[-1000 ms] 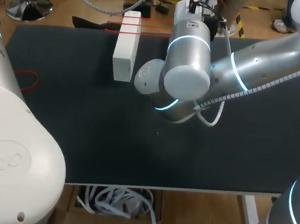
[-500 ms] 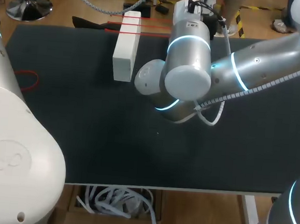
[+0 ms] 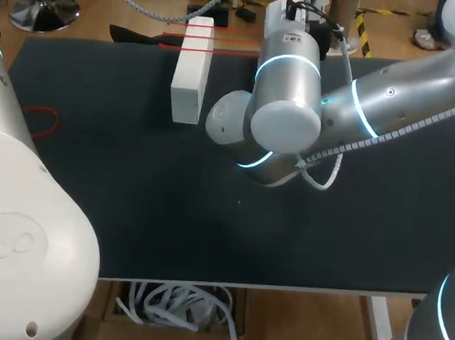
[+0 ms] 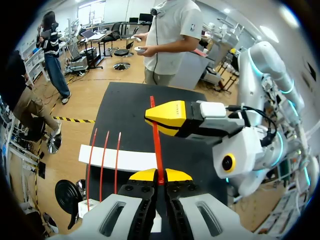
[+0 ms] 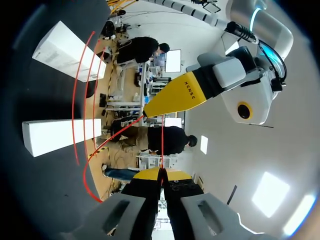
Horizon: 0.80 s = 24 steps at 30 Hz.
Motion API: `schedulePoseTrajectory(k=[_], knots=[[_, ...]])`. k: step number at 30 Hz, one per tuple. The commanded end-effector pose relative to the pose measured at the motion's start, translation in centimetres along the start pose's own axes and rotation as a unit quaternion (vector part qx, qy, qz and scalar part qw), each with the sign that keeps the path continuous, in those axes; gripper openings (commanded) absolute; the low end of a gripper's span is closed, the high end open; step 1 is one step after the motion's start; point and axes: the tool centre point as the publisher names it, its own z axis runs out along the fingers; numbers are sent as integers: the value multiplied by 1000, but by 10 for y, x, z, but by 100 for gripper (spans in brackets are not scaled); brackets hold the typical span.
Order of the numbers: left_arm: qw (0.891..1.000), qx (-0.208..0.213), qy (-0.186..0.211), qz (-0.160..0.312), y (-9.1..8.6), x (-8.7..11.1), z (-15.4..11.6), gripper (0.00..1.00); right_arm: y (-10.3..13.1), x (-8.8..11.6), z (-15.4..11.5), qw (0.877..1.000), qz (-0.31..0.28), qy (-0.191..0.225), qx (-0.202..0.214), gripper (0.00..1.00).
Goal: Grab the tape and strap the tape.
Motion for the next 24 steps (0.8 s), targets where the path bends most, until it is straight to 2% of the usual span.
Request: schedulePoseTrajectory(k=[1, 24], knots=[[1000, -2, 1, -1, -1, 0, -1, 0, 0, -4, -1, 1000, -2, 7, -2, 0], [1000, -2, 1, -1, -1, 0, -1, 0, -1, -2, -4, 1000, -4, 18, 2, 0]])
